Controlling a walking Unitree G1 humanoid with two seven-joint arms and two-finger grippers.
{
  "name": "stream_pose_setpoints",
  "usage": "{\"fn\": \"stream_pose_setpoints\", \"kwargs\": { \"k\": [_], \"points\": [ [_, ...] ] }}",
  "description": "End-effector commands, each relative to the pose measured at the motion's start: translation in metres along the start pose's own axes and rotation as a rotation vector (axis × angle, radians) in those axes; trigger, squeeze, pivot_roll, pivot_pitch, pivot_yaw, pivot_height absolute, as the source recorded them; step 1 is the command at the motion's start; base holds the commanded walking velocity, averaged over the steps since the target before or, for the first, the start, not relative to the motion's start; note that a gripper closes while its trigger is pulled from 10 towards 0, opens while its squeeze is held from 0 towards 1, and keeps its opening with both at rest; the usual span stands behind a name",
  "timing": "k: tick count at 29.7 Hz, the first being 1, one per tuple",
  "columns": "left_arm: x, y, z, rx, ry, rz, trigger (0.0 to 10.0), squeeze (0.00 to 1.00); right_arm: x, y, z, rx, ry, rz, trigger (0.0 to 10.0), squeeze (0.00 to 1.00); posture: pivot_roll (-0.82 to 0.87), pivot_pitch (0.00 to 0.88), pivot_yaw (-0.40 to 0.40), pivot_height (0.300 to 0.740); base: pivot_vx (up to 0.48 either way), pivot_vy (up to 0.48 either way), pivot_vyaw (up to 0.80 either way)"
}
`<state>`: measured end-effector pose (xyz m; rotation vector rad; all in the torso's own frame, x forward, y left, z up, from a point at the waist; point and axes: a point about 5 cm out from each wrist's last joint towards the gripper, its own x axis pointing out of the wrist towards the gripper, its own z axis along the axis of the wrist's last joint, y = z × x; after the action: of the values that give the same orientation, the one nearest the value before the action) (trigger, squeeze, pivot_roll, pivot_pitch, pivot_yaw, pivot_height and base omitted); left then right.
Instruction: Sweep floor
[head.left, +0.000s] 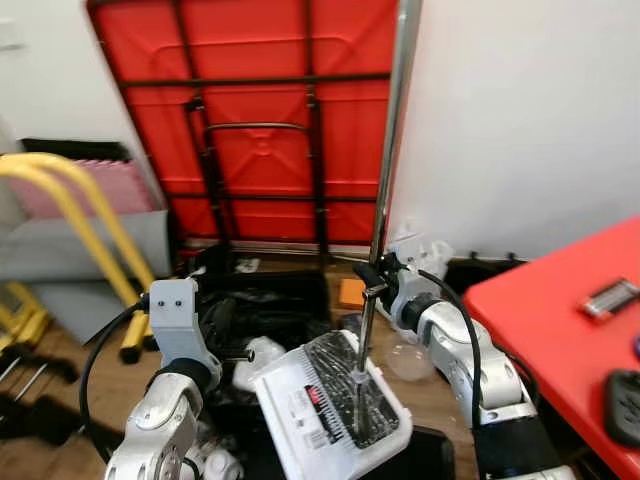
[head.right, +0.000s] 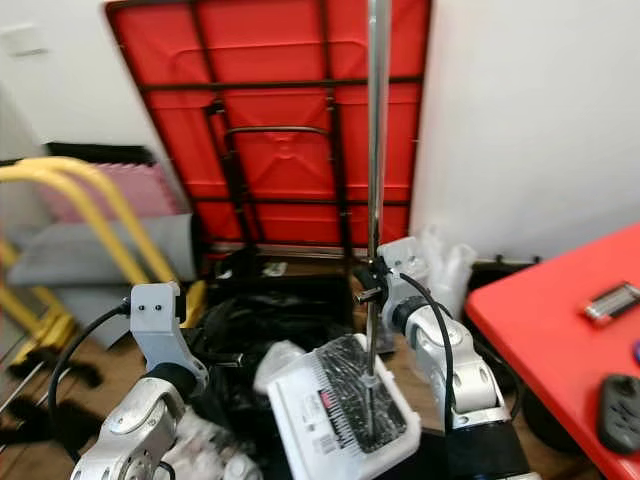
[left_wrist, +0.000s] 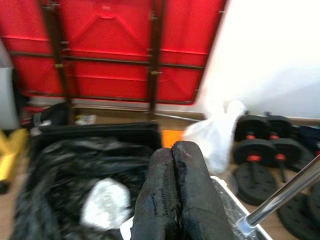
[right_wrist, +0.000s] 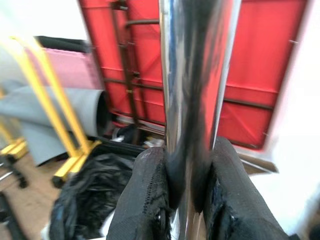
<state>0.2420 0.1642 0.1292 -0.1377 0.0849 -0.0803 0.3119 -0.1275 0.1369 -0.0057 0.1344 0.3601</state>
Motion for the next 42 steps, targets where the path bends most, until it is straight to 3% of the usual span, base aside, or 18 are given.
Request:
{"fn": "stream_pose_setpoints", "kwargs": {
  "k": [1, 42],
  "points": [
    [-0.0017, 0.0038, -0.0044, 0.007, 0.028, 0.022, 10.0, 0.0, 0.0005, 0.0017, 0.0168, -0.015, -0.073, 0.003, 10.0, 0.0, -0.02, 0.042, 0.018, 0.74, 0.0, 0.0, 0.0],
    [-0.0005, 0.0033, -0.0055, 0.014, 0.032, 0.024, 10.0, 0.0, 0.0017, -0.0039, 0.018, -0.03, -0.074, -0.057, 10.0, 0.0, -0.02, 0.044, 0.018, 0.74, -0.282, 0.0, -0.04]
  ]
}}
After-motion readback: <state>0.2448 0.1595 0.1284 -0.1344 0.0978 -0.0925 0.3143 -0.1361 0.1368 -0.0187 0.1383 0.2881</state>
